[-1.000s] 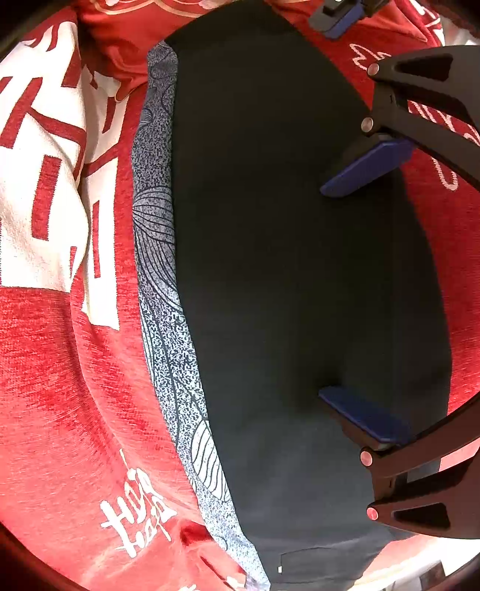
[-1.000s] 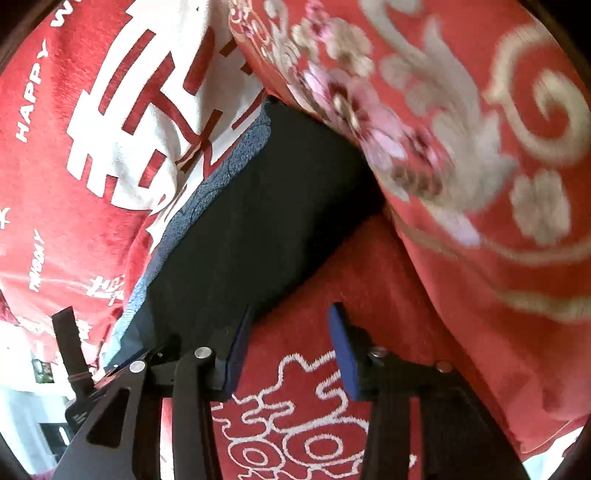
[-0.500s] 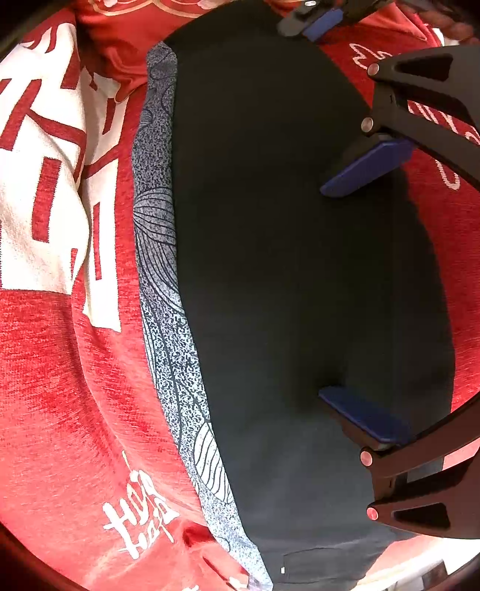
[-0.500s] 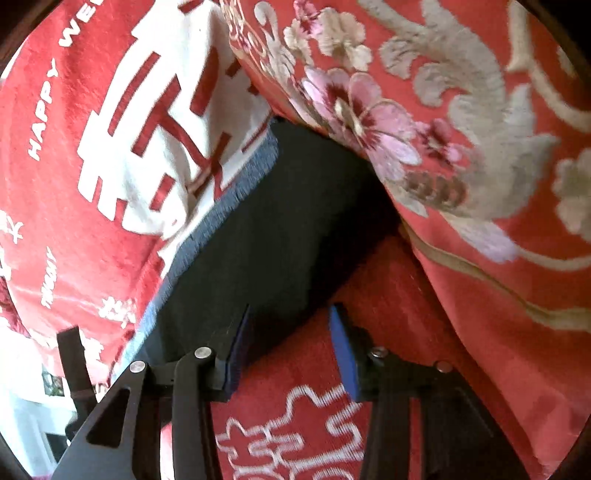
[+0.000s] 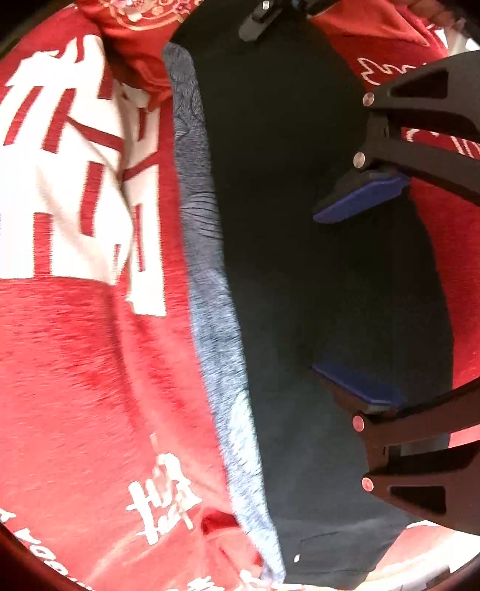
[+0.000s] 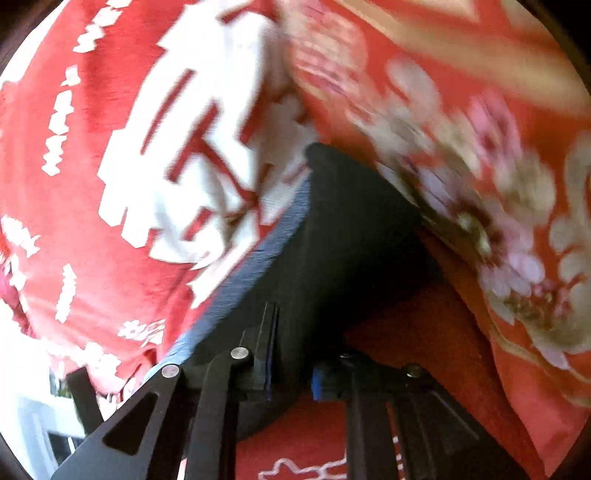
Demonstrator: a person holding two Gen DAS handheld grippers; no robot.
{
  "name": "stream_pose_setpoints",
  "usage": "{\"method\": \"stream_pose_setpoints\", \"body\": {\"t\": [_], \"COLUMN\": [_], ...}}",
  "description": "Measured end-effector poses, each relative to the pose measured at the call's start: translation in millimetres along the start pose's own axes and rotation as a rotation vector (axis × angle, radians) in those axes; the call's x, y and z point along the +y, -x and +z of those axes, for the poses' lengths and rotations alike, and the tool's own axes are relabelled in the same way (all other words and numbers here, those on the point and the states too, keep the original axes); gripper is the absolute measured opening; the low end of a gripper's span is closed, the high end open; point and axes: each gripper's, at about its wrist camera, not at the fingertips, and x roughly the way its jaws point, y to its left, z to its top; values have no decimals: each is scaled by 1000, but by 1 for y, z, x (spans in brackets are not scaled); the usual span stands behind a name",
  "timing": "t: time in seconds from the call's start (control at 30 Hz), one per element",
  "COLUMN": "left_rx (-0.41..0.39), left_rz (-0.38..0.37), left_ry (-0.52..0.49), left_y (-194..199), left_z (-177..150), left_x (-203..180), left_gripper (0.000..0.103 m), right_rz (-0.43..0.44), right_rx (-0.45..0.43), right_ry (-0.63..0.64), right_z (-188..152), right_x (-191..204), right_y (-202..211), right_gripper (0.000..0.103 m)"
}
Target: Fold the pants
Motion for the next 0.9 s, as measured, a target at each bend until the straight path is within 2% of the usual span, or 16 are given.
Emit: {"method": "stream_pose_setpoints", "body": {"t": [0.03, 0.1, 0.13, 0.17, 0.23, 0.37, 0.43, 0.63, 0.77, 0.9], "left_rx": [3, 63, 67, -5, -22, 52, 55, -31, -35, -12], "left_rz": [-2, -22, -4, 27, 35, -84, -95, -142, -97, -36], "left_ry": [-14, -62, -98, -141, -179, -113, -95, 1, 44, 125], "left_y": [-4, -22, -29, -26, -25, -27, -20, 23, 36, 30], "left_z": [1, -1, -5, -9, -10, 2, 2, -18, -32, -45], "left_x": [-3, -15, -23, -30, -34, -12, 0, 75, 141, 213], "left_gripper": [79, 80, 84, 85, 85, 85, 85, 85, 85, 85], "right_rz": [12, 28, 33, 40, 36, 26, 20, -18, -24, -51], "right_rx": [-5, -13, -16, -11, -16, -27, -33, -22, 31, 114], "right_ry": [22, 65, 80, 92, 136, 225, 261, 418, 494, 589], "right_z": [-1, -3, -3, -4, -7, -12, -17, -49, -82, -128], "right_x": [7, 22, 29, 35, 50, 87, 105, 172, 220, 265], "right_y": [6, 14, 17, 17, 20, 19, 22, 14, -19, -69], "right_gripper": [15, 15, 15, 15, 15, 15, 15, 15, 15, 16]}}
